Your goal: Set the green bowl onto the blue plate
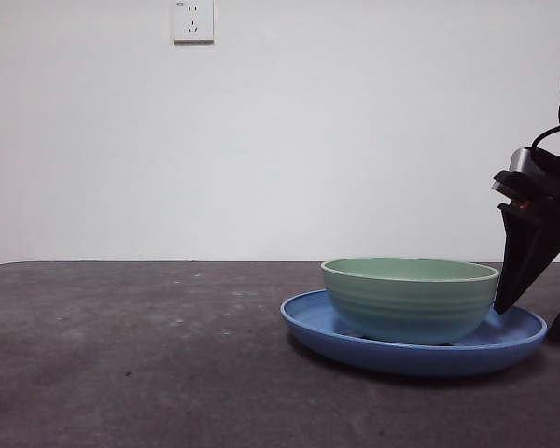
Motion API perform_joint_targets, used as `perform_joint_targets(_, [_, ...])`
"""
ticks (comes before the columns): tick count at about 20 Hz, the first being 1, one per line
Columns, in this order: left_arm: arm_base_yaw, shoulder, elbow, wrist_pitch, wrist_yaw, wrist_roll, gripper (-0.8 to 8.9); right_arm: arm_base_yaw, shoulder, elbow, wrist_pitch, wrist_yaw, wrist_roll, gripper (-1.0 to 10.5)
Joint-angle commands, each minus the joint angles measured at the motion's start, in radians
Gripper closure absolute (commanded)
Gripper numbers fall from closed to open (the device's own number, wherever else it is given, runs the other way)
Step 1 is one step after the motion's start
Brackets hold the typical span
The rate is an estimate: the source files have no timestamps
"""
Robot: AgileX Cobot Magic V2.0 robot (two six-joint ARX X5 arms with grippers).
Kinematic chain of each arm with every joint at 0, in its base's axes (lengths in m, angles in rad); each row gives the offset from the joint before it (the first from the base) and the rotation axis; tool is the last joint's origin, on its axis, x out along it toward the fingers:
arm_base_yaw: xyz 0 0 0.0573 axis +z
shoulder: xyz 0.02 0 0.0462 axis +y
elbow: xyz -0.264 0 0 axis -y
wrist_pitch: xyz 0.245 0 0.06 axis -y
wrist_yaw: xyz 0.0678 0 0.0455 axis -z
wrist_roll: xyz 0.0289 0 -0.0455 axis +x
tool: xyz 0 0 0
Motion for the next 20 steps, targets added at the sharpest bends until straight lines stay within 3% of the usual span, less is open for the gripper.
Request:
perform_joint_targets(1, [-0.009, 0.003, 0.012, 0.011, -0.002, -0.006, 1.26, 0.0, 0.016, 0.011, 0.013, -0.006, -0.017, 7.0])
perform_joint_targets(10, [-0.009, 0.003, 0.012, 0.011, -0.002, -0.006, 1.26, 0.0, 0.054, 0.011, 0.039, -0.065, -0.023, 7.5])
perform_joint_targets(13, [-0.009, 0.003, 0.012, 0.011, -0.002, -0.006, 1.25, 0.0, 0.061, 0.011, 0.038, -0.065, -0.022, 8.4])
perform_joint_targets(20, [-0.009, 0.003, 0.012, 0.011, -0.002, -0.006, 1.26, 0.0, 0.082, 0.011, 0.023, -0.065, -0.022, 9.3])
